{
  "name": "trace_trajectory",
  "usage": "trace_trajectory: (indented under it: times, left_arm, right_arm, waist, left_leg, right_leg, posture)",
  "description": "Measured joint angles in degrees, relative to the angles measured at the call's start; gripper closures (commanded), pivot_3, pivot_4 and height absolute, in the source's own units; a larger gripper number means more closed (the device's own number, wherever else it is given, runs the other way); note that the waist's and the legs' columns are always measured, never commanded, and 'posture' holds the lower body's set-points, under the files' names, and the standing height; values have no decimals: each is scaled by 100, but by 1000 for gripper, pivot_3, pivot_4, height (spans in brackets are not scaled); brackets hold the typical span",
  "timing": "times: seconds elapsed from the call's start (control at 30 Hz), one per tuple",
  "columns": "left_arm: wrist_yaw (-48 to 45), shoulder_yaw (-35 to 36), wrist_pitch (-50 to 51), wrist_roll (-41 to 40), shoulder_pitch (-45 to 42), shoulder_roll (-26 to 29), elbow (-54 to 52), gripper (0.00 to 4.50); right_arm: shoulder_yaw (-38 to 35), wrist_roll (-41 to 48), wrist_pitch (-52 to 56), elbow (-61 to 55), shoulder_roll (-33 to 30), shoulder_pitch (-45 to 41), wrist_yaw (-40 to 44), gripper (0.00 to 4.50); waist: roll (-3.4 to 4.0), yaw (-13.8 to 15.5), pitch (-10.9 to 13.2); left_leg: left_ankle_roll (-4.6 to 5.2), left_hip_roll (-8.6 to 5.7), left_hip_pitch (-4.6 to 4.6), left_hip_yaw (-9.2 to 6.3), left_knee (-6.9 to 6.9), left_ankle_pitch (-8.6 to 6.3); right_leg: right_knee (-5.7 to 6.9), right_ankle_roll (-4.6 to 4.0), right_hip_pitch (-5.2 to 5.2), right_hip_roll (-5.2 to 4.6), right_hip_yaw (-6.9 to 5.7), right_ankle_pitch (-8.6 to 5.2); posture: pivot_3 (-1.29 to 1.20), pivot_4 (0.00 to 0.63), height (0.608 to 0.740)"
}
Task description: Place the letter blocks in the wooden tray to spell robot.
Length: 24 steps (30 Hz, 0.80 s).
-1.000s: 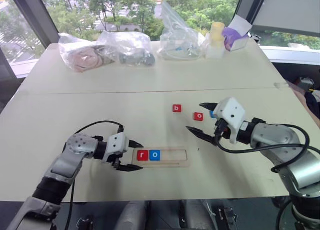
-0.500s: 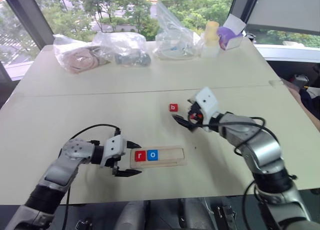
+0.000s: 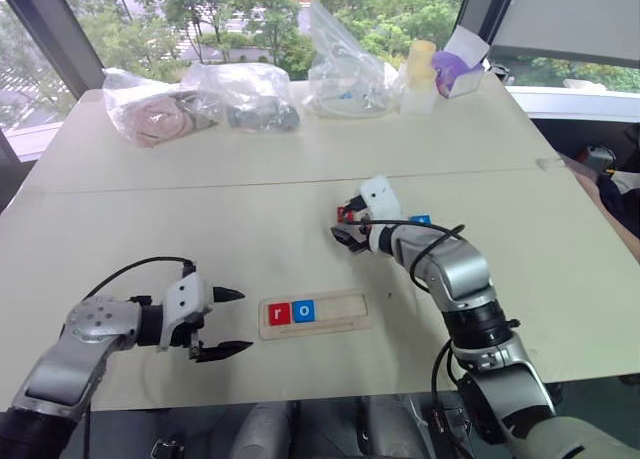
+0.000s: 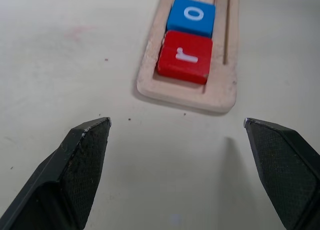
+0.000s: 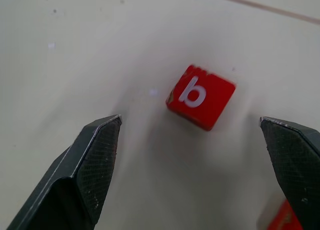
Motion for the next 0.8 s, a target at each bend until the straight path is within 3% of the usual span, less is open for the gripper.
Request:
trace_trajectory:
  times: [0.37, 0.47, 0.63, 0.8]
  left_arm:
    - [319, 175, 134, -95, 45, -46, -276, 43]
    - [402, 146, 212, -95, 0, -97, -336, 0]
    - [549, 61, 279, -92, -5, -158, -429, 0]
    - [665, -38, 382, -94, -45, -222, -487, 0]
  right_arm:
    - [-193, -287, -274, 1039, 760, -541, -568, 0]
    - [-154, -476, -359, 1193, 878, -598, -788, 846]
    - [-137, -689, -509, 1336, 981, -626, -991, 3292]
    - [-9, -887, -648, 1428, 1027, -639, -1018, 3339]
  waist:
    - [1, -23, -2]
    - [2, -33, -3]
    - [1, -38, -4]
    - [2, -98, -4]
  left_leg:
    - [-8, 10, 2, 10, 4, 5]
    - [-10, 13, 4, 11, 3, 6]
    - [-11, 15, 4, 12, 3, 7]
    - [-13, 16, 5, 11, 4, 8]
  right_leg:
    - [12, -13, -10, 17, 13, 8]
    - [13, -15, -11, 21, 14, 10]
    - [13, -17, -12, 24, 16, 11]
    - [15, -20, -11, 27, 16, 13]
  posture:
    - [0, 150, 740]
    - [0, 150, 740]
    - [0, 150, 740]
    - [0, 150, 740]
